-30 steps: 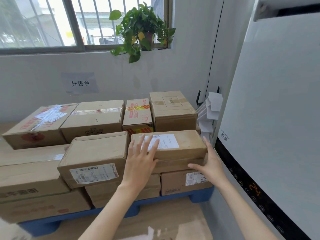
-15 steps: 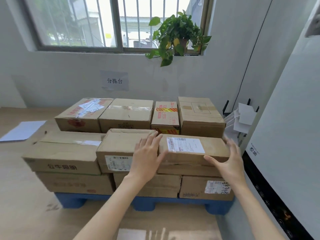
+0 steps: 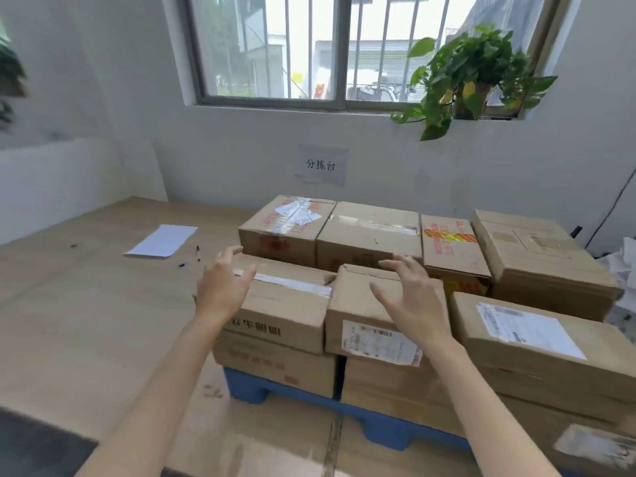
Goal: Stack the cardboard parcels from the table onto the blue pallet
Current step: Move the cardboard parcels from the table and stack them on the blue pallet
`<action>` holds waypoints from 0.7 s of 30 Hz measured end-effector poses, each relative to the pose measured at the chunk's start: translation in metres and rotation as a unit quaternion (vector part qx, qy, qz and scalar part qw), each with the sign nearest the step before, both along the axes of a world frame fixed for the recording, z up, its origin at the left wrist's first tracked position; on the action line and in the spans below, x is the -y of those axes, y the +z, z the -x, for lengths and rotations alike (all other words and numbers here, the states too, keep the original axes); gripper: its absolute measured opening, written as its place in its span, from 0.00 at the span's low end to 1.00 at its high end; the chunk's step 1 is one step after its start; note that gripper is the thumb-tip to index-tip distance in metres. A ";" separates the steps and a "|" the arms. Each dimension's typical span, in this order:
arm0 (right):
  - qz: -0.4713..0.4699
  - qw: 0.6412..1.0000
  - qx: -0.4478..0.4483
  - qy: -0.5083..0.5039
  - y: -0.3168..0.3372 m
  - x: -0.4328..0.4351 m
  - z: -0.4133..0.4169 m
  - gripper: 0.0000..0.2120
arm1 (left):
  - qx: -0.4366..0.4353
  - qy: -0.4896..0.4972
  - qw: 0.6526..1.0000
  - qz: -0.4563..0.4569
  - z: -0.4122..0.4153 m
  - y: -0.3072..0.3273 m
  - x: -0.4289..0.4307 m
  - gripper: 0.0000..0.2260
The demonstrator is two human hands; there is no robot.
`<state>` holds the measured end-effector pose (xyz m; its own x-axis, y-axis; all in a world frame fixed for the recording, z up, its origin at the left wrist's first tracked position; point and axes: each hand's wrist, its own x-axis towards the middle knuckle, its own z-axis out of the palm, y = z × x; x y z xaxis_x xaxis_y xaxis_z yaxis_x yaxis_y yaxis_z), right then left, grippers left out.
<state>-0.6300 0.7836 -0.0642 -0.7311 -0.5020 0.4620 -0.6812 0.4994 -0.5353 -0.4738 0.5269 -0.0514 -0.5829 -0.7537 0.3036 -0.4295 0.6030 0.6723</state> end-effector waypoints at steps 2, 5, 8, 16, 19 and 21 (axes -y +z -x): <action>-0.030 0.999 -0.001 0.024 -0.004 0.040 -0.010 0.21 | 0.006 0.015 0.999 -0.039 -0.011 -0.007 0.041 0.22; -0.105 0.993 -0.015 0.054 -0.010 0.096 -0.027 0.25 | 0.017 0.011 0.995 -0.101 -0.022 -0.017 0.092 0.25; -0.195 0.978 -0.017 0.077 -0.016 0.139 -0.042 0.35 | 0.055 -0.033 0.984 -0.166 -0.025 -0.029 0.124 0.29; -0.306 0.943 0.046 0.123 -0.030 0.174 -0.057 0.44 | 0.096 -0.172 0.920 -0.339 -0.017 -0.067 0.137 0.19; -0.302 0.946 0.046 0.112 -0.031 0.174 -0.053 0.44 | 0.069 -0.187 0.920 -0.337 -0.014 -0.074 0.140 0.14; -0.304 0.946 0.042 0.107 -0.032 0.173 -0.052 0.44 | 0.063 -0.193 0.922 -0.329 -0.012 -0.079 0.141 0.14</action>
